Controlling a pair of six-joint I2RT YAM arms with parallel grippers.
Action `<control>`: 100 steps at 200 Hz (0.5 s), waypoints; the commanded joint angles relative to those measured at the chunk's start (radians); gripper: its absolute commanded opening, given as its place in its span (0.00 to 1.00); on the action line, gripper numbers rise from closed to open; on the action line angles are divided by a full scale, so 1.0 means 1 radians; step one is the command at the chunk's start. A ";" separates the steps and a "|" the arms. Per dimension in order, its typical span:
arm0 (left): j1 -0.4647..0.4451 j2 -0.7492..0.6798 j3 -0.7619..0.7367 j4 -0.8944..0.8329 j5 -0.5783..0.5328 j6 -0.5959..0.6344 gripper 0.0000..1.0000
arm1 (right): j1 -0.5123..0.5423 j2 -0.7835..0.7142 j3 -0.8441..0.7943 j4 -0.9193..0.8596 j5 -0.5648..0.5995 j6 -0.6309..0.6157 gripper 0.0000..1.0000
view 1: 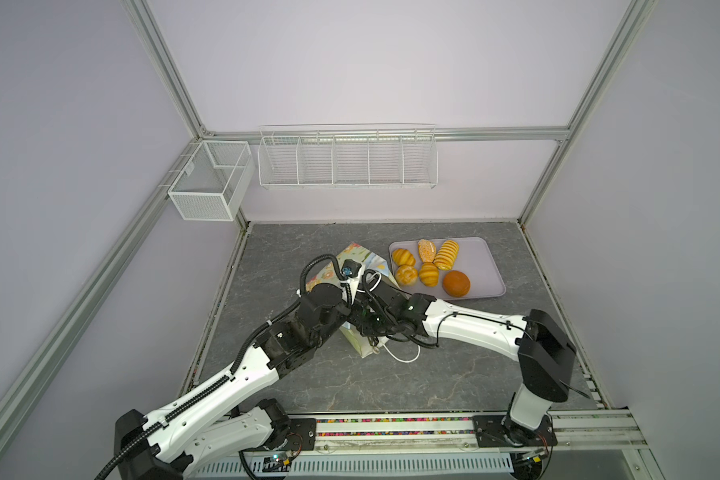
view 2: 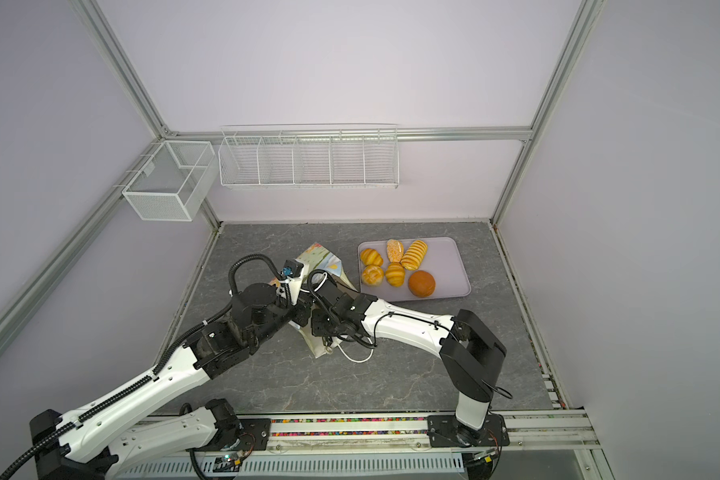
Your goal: Take the fake bread out of the paper bag
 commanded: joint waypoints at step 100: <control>-0.012 0.069 0.015 0.035 -0.001 0.012 0.00 | 0.063 -0.240 -0.098 -0.050 0.140 -0.026 0.07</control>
